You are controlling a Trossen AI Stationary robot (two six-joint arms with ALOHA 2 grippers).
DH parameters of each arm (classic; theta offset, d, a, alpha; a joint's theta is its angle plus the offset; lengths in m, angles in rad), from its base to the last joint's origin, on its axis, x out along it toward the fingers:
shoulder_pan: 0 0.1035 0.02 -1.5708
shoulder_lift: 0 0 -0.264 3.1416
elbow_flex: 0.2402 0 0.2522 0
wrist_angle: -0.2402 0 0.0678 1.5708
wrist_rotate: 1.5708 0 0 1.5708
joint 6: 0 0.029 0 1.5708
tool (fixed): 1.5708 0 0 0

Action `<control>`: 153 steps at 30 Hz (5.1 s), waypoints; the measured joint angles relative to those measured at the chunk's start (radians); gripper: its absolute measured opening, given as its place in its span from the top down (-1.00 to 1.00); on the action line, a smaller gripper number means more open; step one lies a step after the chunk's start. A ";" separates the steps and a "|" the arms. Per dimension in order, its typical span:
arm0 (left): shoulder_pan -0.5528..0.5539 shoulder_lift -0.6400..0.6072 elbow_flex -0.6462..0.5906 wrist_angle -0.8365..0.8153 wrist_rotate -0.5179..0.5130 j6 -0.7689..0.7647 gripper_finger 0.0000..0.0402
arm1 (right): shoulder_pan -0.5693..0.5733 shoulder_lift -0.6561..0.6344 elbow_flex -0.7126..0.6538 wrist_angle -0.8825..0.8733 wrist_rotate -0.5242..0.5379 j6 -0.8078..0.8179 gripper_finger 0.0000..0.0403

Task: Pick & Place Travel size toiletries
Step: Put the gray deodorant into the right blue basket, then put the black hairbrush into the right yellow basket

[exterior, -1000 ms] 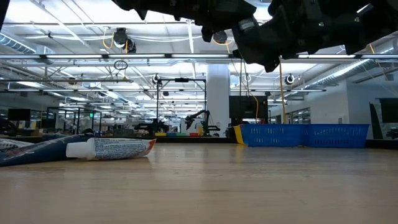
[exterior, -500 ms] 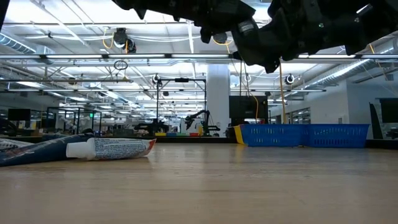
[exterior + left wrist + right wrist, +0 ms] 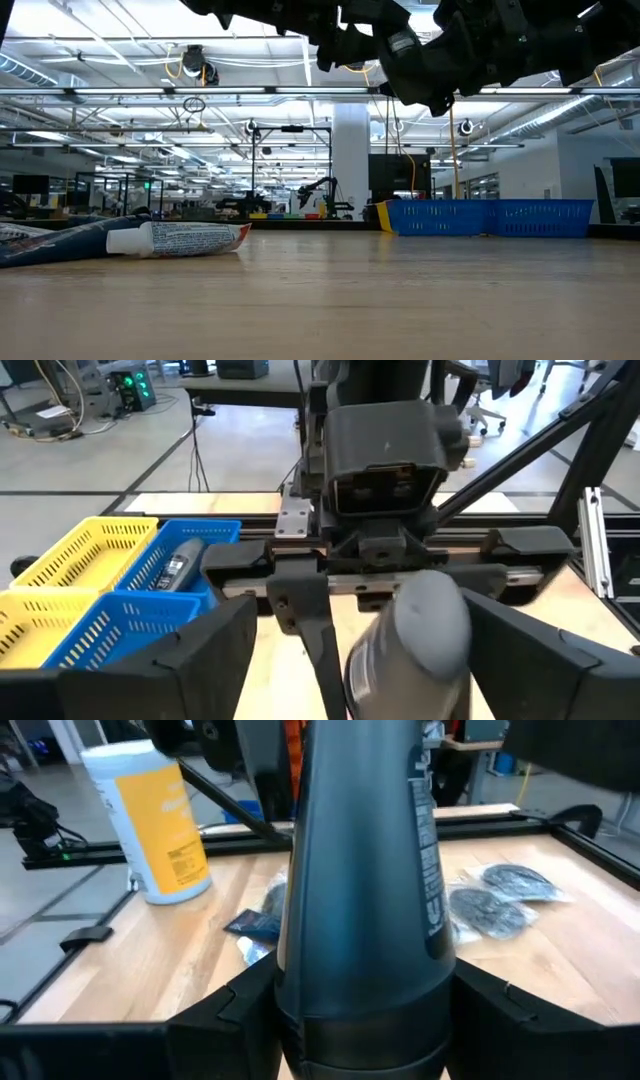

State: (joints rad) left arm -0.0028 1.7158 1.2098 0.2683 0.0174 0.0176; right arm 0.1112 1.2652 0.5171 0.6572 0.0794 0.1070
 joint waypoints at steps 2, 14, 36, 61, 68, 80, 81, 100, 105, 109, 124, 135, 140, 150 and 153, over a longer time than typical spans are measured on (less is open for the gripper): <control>0.003 -0.016 0.000 -0.028 0.000 -0.001 -0.66 | 0.000 -0.031 0.000 -0.044 0.026 -0.002 0.06; 0.000 -0.086 0.000 -0.256 -0.020 -0.045 -0.67 | -0.013 -0.285 0.000 -0.519 0.257 0.046 0.06; -0.061 -0.084 -0.001 -0.369 -0.020 -0.084 -0.67 | -0.335 -0.493 0.000 -1.202 0.394 0.162 0.06; -0.064 -0.084 -0.001 -0.364 -0.020 -0.083 -0.67 | -0.682 -0.355 0.000 -1.237 0.396 0.088 0.06; -0.064 -0.084 -0.001 -0.363 -0.020 -0.080 -0.67 | -0.706 -0.307 0.000 -1.226 0.396 0.065 0.06; -0.064 -0.084 -0.001 -0.362 -0.020 -0.079 -0.67 | -0.721 -0.289 0.000 -1.209 0.393 0.040 -0.03; -0.064 -0.084 -0.001 -0.362 -0.020 -0.079 -0.67 | -0.721 -0.289 0.000 -1.207 0.392 0.037 -0.01; -0.064 -0.084 -0.001 -0.362 -0.020 -0.080 -0.67 | -0.720 -0.304 0.000 -1.178 0.391 0.012 -0.31; -0.064 -0.084 -0.001 -0.362 -0.020 -0.081 -0.67 | -0.720 -0.354 0.000 -1.145 0.389 0.004 -0.31; -0.064 -0.083 -0.001 -0.364 -0.020 -0.083 -0.67 | -0.718 -0.404 0.000 -1.140 0.385 0.004 -0.31; -0.064 -0.133 -0.001 -0.709 -0.158 -0.188 -0.67 | -0.654 -0.526 0.000 -1.039 0.033 0.043 -0.30; -0.033 -0.145 0.000 -1.121 -0.487 -0.526 -0.67 | -0.390 -0.501 0.000 -0.776 -0.002 0.068 -0.27; 0.027 -0.145 -0.015 -1.214 -0.589 -0.629 -0.67 | -0.307 -0.479 0.000 -0.719 0.058 0.065 -0.27; 0.235 -0.145 -0.081 -1.210 -0.584 -0.842 -0.67 | -0.225 -0.410 0.000 -0.652 0.120 0.072 -0.27; 0.281 -0.133 -0.083 -1.189 -0.563 -0.847 -0.67 | -0.212 -0.388 0.000 -0.629 0.136 0.072 -0.27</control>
State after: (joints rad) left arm 0.2785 1.5827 1.1271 -0.9212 -0.5458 -0.8293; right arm -0.1013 0.8769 0.5167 0.0278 0.2159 0.1788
